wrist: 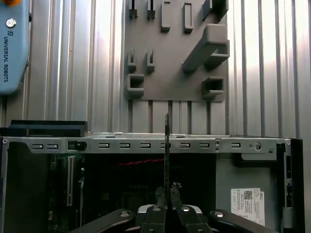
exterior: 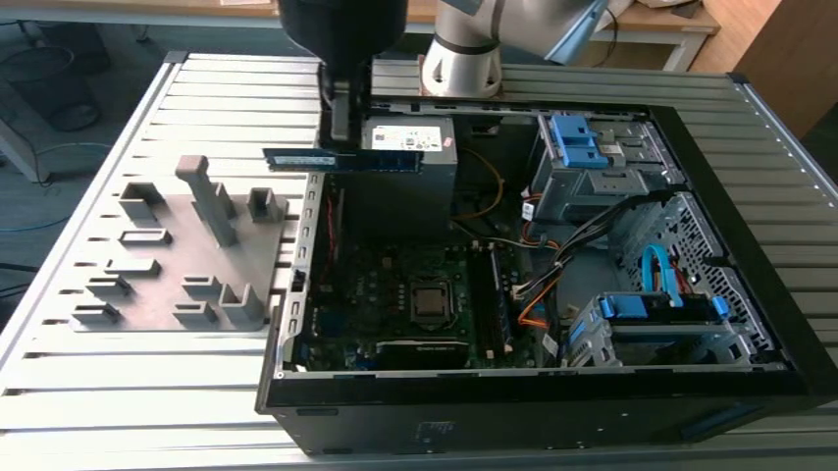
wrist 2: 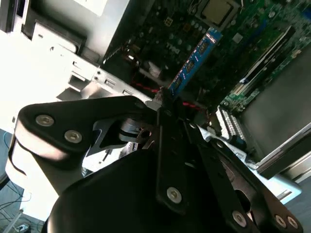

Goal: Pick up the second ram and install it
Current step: 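Pick up the second ram and move it above second insertion slot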

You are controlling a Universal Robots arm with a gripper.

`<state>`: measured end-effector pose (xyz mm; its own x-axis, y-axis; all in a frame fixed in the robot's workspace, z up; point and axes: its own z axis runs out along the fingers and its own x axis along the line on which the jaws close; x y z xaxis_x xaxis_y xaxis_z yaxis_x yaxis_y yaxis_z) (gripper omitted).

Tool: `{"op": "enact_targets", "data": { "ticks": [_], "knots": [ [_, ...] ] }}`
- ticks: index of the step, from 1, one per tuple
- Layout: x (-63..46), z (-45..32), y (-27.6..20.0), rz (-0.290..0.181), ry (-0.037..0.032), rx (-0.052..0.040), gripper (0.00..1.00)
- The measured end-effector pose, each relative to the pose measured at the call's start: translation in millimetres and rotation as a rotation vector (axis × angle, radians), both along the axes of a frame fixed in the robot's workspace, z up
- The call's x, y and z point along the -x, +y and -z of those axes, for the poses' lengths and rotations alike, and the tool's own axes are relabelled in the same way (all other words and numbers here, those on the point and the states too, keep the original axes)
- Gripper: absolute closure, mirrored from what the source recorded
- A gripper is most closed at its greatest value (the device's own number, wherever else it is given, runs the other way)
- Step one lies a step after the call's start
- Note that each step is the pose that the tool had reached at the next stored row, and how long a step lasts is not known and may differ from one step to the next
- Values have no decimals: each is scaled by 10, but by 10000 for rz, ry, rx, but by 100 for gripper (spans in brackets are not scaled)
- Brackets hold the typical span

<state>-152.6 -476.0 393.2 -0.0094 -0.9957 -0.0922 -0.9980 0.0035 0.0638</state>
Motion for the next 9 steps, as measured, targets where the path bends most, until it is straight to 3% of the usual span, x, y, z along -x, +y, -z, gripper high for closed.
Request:
{"op": "enact_targets", "data": {
  "ticks": [9],
  "knots": [
    [-322,30,0,0,43,-20,86]
  ]
}}
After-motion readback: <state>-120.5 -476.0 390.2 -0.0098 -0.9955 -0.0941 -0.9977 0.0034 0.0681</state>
